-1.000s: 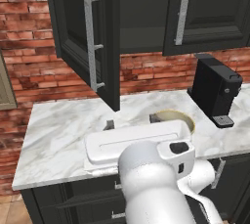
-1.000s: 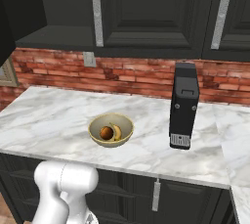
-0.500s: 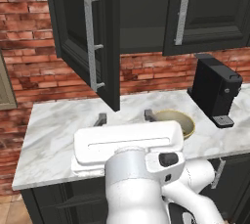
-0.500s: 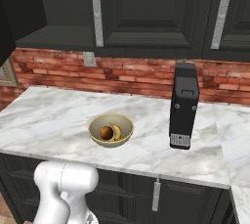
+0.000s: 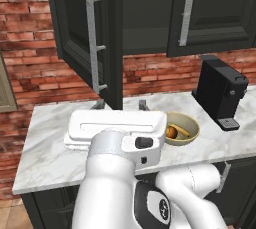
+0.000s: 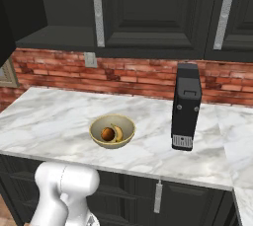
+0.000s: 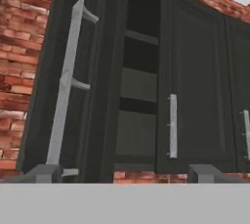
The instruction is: Open the cabinet. Pick the banana and orange from the cabinet and place them into the bowl. Then close the cabinet.
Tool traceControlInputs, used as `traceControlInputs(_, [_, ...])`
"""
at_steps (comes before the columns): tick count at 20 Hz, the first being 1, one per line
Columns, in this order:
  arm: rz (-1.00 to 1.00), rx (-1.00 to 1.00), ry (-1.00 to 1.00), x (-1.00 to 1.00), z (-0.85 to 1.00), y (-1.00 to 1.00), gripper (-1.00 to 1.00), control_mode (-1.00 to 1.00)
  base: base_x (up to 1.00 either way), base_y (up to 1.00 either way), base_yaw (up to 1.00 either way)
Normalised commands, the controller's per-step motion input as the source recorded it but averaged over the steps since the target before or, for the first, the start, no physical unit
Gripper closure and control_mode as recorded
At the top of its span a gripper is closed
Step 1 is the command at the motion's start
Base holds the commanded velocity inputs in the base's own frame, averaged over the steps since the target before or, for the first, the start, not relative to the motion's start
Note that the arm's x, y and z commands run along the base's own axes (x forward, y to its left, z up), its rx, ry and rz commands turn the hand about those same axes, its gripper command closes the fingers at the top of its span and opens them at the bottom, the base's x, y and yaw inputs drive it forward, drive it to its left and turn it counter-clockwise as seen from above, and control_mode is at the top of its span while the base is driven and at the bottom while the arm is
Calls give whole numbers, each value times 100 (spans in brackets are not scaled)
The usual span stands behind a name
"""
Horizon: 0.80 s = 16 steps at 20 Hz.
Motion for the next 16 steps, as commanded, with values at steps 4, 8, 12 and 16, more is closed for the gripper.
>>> traceControlInputs(4, [-27, 0, -1, 65, 0, 26, -100, -100, 0, 0, 0])
traceControlInputs(8, [-31, 0, -5, 66, -15, 16, -100, -100, 0, 0, 0])
traceControlInputs(12, [-21, 0, -2, 73, -12, 9, -100, -100, 0, 0, 0])
traceControlInputs(16, [-4, 0, 0, 76, -17, -2, -100, -100, 0, 0, 0])
